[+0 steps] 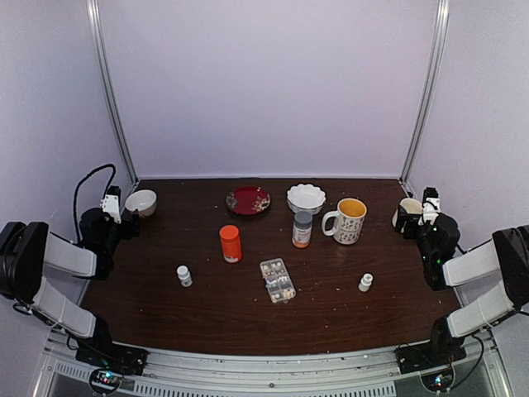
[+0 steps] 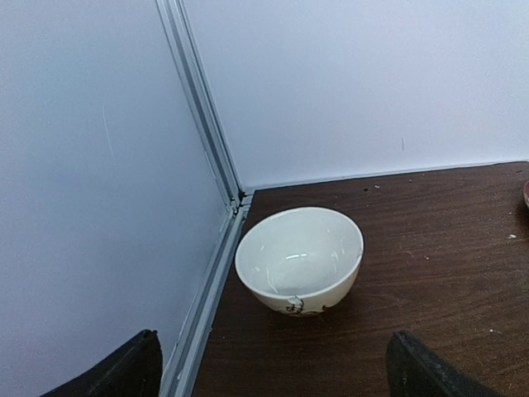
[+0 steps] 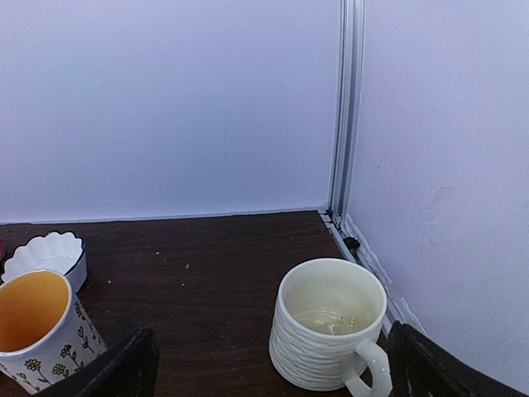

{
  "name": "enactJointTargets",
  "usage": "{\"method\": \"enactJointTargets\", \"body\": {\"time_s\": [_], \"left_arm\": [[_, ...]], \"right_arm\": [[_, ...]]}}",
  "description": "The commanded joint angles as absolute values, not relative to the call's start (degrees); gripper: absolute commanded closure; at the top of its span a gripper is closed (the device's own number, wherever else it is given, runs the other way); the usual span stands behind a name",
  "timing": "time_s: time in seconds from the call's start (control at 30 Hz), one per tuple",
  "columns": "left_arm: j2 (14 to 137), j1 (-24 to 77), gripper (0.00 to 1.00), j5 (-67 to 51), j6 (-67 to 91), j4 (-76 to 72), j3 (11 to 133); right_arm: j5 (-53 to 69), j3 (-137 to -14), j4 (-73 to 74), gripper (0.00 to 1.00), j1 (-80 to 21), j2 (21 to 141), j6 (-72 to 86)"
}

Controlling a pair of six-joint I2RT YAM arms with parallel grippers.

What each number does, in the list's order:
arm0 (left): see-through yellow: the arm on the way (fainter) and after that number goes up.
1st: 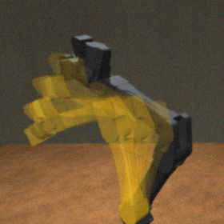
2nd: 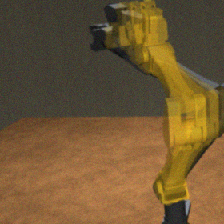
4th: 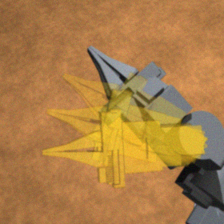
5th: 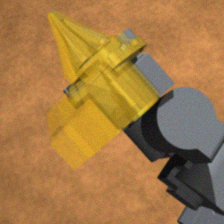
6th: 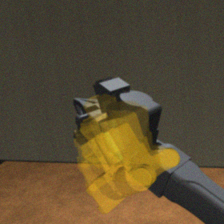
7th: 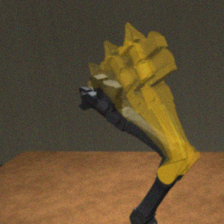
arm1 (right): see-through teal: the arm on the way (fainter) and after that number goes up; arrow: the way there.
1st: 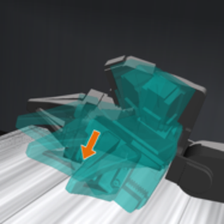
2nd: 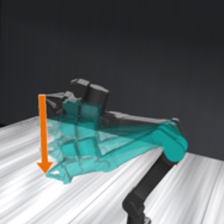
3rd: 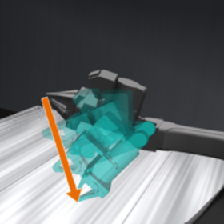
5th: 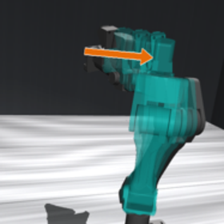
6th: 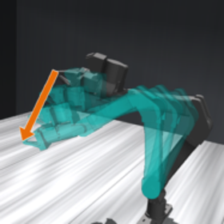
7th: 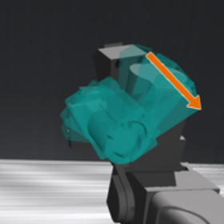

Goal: Sort the pills into containers
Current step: Reset both arms

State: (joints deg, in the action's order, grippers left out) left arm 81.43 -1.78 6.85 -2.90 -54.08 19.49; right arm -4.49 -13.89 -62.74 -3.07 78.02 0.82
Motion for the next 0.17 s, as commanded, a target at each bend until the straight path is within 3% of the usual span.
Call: {"method": "enactJointTargets", "body": {"time_s": [0.0, 0.13], "left_arm": [[81.8, -1.9, 0.03, 6.2, -2.2, -57.8, 19.1], [81.8, -2.0, 0.02, 6.2, -2.2, -57.8, 19.1]], "right_arm": [[-3.7, -15.1, -62.6, 0.00, -2.9, 78.1, 0.8], [-3.7, -15.0, -62.7, 0.00, -2.8, 78.0, 0.8]]}}
